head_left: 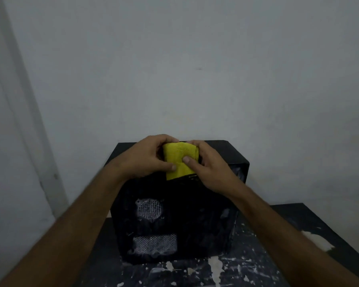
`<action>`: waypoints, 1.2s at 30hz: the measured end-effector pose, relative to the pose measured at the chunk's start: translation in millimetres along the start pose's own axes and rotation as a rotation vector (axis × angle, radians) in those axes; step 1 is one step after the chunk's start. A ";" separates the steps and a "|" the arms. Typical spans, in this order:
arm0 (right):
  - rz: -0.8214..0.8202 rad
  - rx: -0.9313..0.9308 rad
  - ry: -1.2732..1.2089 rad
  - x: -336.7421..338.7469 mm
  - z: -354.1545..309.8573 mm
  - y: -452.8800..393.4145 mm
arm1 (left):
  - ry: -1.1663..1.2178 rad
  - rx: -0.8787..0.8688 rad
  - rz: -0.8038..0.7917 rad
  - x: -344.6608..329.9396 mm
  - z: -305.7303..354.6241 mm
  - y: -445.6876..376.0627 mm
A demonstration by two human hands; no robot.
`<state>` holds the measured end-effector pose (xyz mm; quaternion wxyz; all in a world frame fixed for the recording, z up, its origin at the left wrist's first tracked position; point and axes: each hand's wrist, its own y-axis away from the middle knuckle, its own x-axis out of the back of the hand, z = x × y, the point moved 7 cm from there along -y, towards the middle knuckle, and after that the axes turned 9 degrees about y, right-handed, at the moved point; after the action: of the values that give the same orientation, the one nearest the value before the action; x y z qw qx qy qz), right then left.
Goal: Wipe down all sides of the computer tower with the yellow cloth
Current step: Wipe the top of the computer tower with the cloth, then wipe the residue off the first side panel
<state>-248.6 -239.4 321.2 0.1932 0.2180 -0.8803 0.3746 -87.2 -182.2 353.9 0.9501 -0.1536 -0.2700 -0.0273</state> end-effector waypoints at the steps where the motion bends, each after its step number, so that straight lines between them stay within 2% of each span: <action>1: 0.000 0.013 -0.013 -1.9 -2.9 3.6 | -0.170 -0.077 0.054 0.2 5.0 2.7; 2: -0.005 0.025 -0.003 -3.7 -5.2 7.7 | -0.296 -0.157 0.110 -1.3 8.8 7.2; 4: -0.026 0.031 0.091 -3.9 -9.3 14.4 | -0.354 -0.226 0.148 -4.7 7.5 14.2; 8: -0.008 0.094 0.495 -16.0 -6.4 30.9 | -0.363 -0.212 0.066 -25.0 -25.0 26.5; 11: -0.036 0.142 0.608 -32.2 -1.2 39.3 | -0.470 -0.293 0.094 -41.6 -39.2 35.5; 13: -0.064 0.182 0.614 -36.4 4.1 41.7 | -0.462 -0.327 0.113 -46.2 -44.4 39.4; 17: -0.119 0.187 0.392 -43.2 22.2 52.8 | -0.410 -0.426 0.206 -53.5 -50.4 53.8; 20: -0.084 0.151 0.279 -48.9 38.3 72.7 | -0.315 -0.432 0.285 -66.4 -61.0 65.9; 24: -0.037 0.071 0.079 -49.4 44.8 111.3 | -0.033 -0.372 0.206 -100.5 -71.9 84.3; 26: -0.085 -0.032 -0.211 -53.7 43.3 129.7 | 0.059 -0.384 0.198 -117.2 -68.8 96.1; 28: -0.187 -0.224 -0.607 -63.8 43.9 144.7 | 0.115 -0.392 0.204 -128.0 -65.3 102.9; 29: -0.221 -0.293 -0.726 -67.7 43.7 150.8 | 0.137 -0.389 0.210 -131.1 -63.6 104.4; 33: -0.250 -0.307 -0.827 -66.9 40.2 155.4 | 0.168 -0.344 0.188 -136.2 -60.2 101.5; 36: -0.103 -0.351 -0.682 -55.7 49.4 151.2 | 0.063 -0.324 0.115 -144.2 -58.2 96.6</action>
<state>-290.9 -168.4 174.4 -0.0578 0.3375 -0.9326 0.1141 -167.8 -112.6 204.9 0.9210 -0.3189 -0.2227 -0.0207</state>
